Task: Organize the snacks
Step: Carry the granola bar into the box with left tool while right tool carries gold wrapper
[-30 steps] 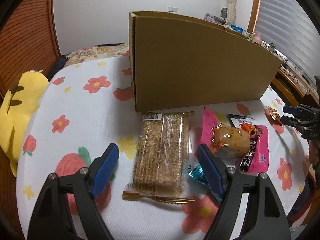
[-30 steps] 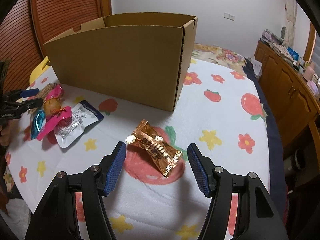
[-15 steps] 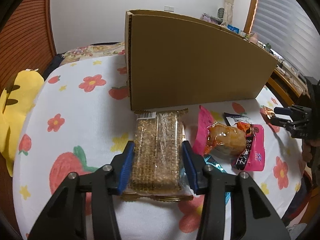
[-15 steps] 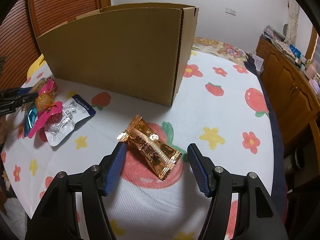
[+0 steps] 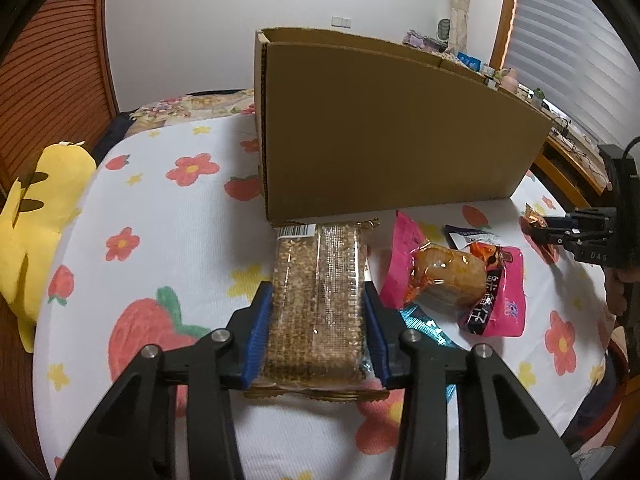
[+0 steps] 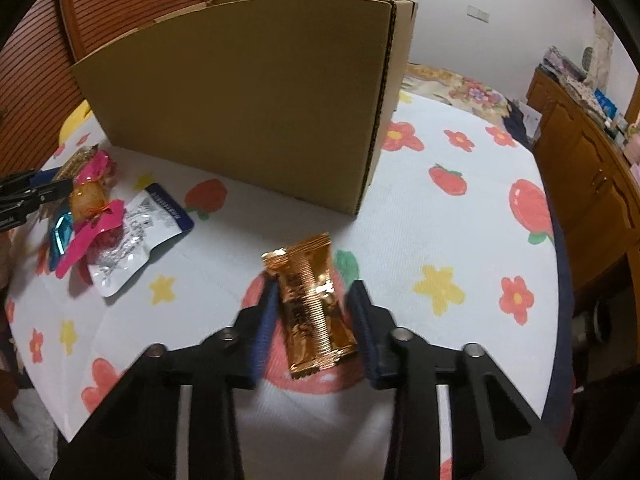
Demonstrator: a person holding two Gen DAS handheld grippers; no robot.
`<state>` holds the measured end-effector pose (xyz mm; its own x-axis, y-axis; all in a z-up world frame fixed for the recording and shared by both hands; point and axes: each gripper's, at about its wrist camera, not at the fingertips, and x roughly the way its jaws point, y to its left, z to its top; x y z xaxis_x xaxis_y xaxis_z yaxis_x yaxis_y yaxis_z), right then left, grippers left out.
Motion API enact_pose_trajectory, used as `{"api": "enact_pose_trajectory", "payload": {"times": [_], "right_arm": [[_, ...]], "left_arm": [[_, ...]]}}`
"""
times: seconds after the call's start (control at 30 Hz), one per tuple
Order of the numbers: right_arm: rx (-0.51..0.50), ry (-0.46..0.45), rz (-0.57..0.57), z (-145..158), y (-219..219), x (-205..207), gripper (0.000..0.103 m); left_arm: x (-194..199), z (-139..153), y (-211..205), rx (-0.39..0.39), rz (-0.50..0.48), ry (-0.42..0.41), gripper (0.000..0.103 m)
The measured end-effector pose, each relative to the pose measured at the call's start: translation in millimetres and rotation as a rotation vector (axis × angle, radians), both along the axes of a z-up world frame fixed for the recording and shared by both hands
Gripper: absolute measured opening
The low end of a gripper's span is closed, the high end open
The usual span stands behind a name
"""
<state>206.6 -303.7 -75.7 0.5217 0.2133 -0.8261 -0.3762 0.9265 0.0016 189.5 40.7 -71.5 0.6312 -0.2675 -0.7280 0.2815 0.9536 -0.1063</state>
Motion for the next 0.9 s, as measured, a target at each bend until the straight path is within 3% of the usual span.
{"api": "enact_pose_trajectory", "payload": {"times": [0.03, 0.17, 0.47, 0.73, 0.9], "right_arm": [[0.002, -0.001, 0.0, 0, 0, -2, 0.024], [0.007, -0.016, 0.0, 1, -1, -11, 0.02], [0.085, -0.086, -0.041, 4, -5, -49, 0.02], [0.12, -0.157, -0.109, 14, -20, -72, 0.02], [0.134, -0.175, -0.131, 19, -31, -86, 0.02]], "left_arm": [[-1, 1, 1, -0.007, 0.001, -0.003, 0.041], [-7, 7, 5, -0.042, 0.014, -0.016, 0.041], [-28, 15, 10, -0.077, 0.034, -0.037, 0.041], [-51, 24, 2, -0.031, 0.019, -0.085, 0.041], [-64, 31, -3, -0.047, 0.0, -0.1, 0.041]]}}
